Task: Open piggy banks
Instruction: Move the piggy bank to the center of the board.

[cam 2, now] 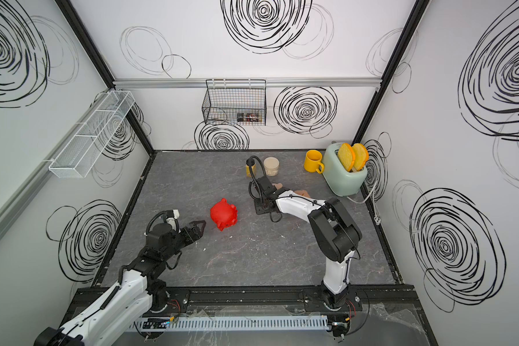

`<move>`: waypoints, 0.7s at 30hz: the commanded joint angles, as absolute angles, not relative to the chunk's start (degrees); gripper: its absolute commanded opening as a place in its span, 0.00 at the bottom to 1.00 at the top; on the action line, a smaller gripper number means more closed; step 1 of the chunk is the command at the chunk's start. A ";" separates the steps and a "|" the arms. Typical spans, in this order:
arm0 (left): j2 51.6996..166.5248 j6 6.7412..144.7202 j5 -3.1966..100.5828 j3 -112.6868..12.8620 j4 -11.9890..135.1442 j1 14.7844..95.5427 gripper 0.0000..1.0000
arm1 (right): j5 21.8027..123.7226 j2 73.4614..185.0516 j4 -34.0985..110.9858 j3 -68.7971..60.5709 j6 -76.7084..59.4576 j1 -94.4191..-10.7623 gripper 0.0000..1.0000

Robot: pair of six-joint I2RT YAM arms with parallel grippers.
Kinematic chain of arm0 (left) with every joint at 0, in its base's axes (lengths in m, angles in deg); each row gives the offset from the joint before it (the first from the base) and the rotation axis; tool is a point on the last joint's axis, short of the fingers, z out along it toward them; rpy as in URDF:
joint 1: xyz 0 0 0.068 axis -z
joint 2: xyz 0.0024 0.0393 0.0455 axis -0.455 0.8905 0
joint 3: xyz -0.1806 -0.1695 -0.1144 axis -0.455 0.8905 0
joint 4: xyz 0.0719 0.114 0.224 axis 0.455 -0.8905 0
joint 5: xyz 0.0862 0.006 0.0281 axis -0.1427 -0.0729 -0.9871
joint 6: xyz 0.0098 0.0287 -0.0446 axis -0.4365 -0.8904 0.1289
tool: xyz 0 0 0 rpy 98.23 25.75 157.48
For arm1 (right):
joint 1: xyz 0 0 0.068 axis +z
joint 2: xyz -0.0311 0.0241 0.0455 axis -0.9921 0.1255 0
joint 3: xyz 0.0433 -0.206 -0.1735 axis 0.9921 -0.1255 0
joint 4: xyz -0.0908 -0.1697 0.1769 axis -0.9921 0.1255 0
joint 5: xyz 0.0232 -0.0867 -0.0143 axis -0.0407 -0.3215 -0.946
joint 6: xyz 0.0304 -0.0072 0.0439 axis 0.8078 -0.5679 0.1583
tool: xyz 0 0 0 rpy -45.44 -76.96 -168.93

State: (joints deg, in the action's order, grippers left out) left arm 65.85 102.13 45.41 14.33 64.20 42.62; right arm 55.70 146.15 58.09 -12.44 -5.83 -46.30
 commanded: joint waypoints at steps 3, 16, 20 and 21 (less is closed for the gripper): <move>66.61 100.70 42.58 11.12 64.52 45.79 0.96 | 55.55 147.35 56.02 -9.91 -6.56 -48.82 0.45; 69.45 101.22 44.14 8.88 65.31 46.31 0.96 | 59.11 148.26 52.34 -9.55 -7.07 -50.31 0.47; 69.70 101.40 44.08 7.74 64.90 46.28 0.96 | 63.80 143.85 46.30 -14.30 -8.23 -50.02 0.49; 69.88 101.45 44.24 7.52 64.89 46.24 0.96 | 64.76 142.39 44.28 -15.98 -8.38 -49.90 0.49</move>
State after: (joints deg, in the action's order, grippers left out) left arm 69.56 101.36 43.95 9.80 63.77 46.09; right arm 60.82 146.56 49.61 -13.01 -7.11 -50.26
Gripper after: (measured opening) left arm 0.959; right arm 0.490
